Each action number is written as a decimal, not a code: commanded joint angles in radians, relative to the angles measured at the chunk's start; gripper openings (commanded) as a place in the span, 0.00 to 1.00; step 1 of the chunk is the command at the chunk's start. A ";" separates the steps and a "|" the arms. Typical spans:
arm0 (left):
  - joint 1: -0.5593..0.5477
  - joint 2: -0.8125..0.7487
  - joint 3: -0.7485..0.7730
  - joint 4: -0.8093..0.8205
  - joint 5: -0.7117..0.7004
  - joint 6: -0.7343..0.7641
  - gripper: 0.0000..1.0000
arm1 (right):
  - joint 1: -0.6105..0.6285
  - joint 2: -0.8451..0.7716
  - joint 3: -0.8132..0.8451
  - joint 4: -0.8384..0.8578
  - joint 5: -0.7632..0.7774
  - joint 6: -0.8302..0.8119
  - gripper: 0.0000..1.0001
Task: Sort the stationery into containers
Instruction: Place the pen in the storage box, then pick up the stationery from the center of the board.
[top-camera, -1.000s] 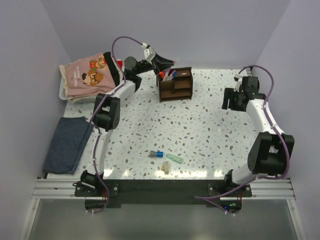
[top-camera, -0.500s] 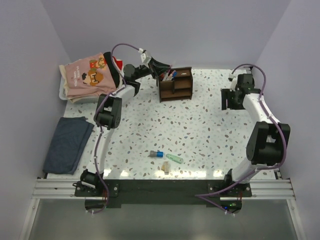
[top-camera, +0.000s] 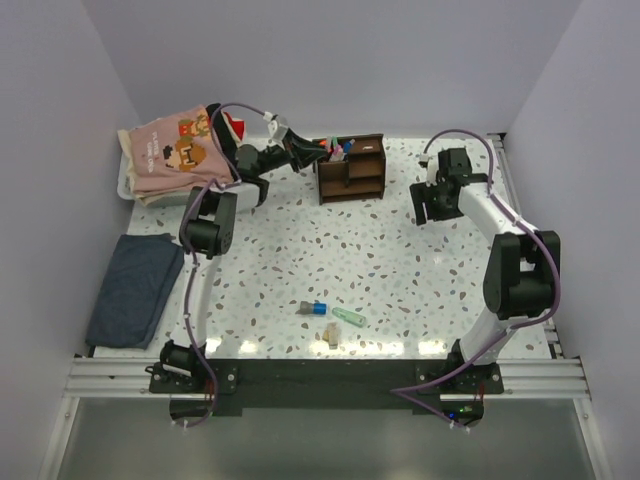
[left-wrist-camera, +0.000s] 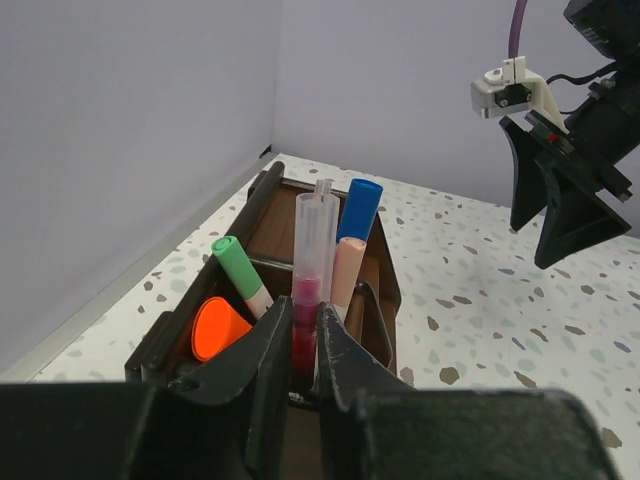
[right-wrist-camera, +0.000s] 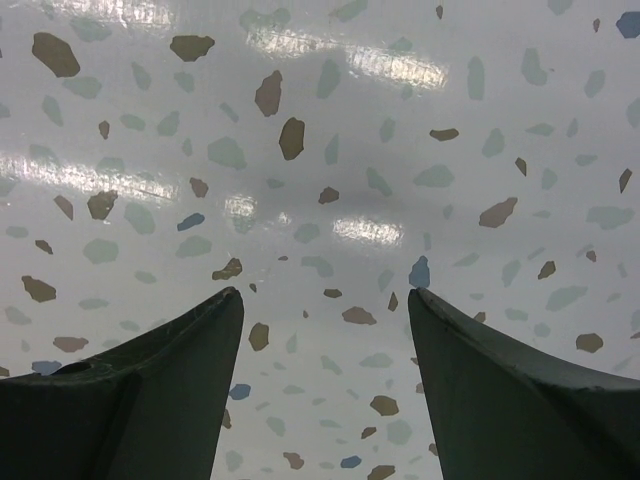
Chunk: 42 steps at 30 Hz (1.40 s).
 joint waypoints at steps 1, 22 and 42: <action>0.031 -0.088 -0.013 0.105 0.035 -0.016 0.25 | 0.004 -0.006 0.045 0.020 0.015 -0.009 0.72; 0.048 -0.912 -0.650 -0.501 0.293 0.385 0.53 | 0.024 -0.239 -0.082 0.049 -0.167 -0.023 0.70; -0.159 -0.988 -0.809 -1.667 -0.293 1.083 0.61 | 0.553 -0.581 -0.441 -0.011 -0.233 -0.419 0.70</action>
